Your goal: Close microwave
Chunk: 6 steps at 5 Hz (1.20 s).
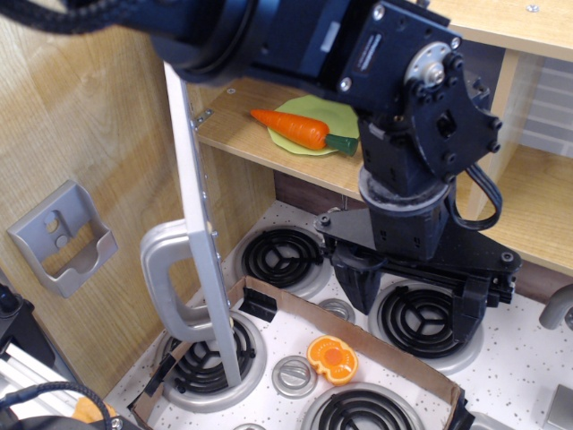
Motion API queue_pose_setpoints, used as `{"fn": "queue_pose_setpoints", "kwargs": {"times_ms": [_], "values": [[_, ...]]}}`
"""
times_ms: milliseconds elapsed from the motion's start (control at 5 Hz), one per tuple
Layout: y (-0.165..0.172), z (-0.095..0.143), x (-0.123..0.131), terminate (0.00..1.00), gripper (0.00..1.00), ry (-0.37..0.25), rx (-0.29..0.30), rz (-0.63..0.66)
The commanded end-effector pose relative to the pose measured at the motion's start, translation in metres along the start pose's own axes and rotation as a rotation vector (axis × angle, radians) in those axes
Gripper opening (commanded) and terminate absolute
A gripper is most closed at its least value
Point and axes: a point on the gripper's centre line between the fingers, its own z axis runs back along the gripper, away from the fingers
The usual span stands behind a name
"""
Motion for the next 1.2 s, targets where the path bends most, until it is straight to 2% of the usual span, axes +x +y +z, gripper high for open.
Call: {"fn": "queue_pose_setpoints", "kwargs": {"times_ms": [0, 200, 400, 600, 800, 1000], "values": [[0.0, 0.0, 0.0, 0.0, 1.0, 0.0, 0.0, 0.0], [0.003, 0.027, 0.011, 0.0, 1.0, -0.017, 0.059, -0.004], [0.007, 0.058, 0.019, 0.0, 1.0, -0.038, 0.075, 0.01], [0.014, 0.095, 0.024, 0.0, 1.0, -0.034, 0.182, -0.03], [0.034, 0.126, 0.016, 0.0, 1.0, -0.054, 0.223, -0.003], [0.043, 0.159, 0.014, 0.0, 1.0, -0.02, 0.275, -0.022]]}}
